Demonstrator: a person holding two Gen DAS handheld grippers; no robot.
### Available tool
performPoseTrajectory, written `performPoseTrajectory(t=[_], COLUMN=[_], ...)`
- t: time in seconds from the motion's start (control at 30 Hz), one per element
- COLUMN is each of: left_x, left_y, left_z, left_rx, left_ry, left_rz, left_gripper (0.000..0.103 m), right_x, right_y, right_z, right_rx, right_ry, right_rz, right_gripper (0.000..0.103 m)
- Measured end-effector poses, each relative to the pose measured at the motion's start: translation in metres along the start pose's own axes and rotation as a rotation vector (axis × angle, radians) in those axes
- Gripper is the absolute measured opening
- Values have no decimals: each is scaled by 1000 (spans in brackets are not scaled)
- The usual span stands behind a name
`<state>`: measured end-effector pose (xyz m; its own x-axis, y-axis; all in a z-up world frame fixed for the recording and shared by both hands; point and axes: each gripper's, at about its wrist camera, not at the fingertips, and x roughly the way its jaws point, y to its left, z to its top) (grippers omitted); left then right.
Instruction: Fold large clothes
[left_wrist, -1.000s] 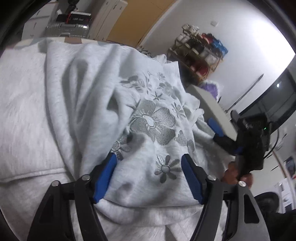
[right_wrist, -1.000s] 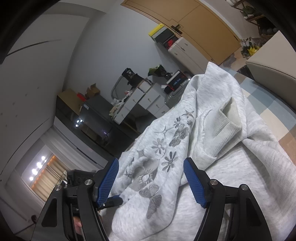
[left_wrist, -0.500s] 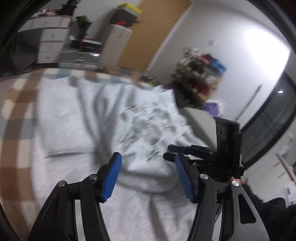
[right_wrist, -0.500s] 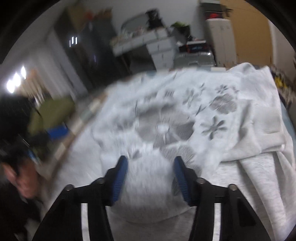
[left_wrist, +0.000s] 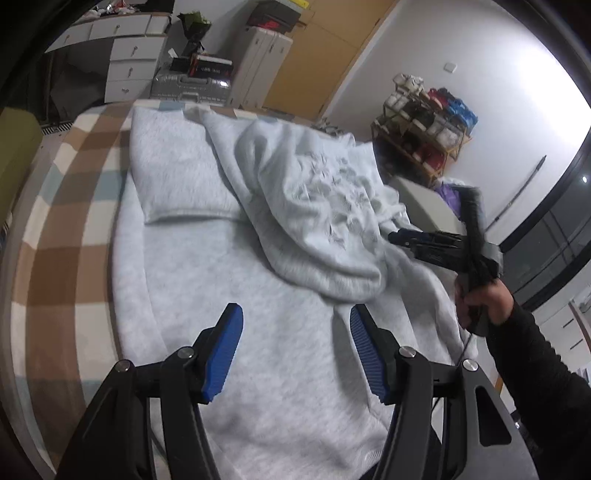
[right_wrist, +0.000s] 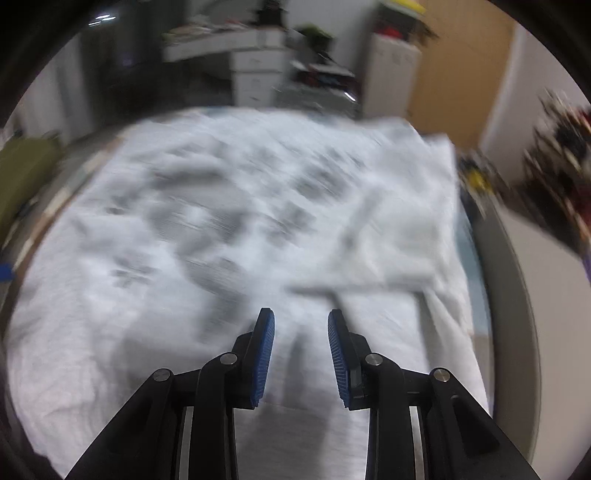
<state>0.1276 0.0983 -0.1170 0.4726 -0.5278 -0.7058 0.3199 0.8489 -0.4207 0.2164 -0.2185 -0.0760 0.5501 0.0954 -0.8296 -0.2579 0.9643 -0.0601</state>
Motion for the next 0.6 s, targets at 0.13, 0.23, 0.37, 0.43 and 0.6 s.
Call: performPoseTrajectory(t=[0.13,0.23,0.37,0.43,0.6], left_x=[-6,-15,-31,-44,-68], left_y=[-6,-11,-9,-10,-19], left_z=[-12,-24,-45,-61,-103], left_rx=[37,45,2,-12,-44], left_ry=[17,21,38,39,35], left_rz=[36,64,61,73,91], left_gripper=[55,55,55,56,80], right_x=[39,34,8,-1,-18], right_y=[-22,-23,-7,0,-1], right_z=[-19,-40,-75,-93,-142], right_rx=[47,51,-23,-37,32], right_ry=[83,19,-124,-183,-356], right_rz=[46,99,142,164,305], right_gripper=[25,26,33,46,68])
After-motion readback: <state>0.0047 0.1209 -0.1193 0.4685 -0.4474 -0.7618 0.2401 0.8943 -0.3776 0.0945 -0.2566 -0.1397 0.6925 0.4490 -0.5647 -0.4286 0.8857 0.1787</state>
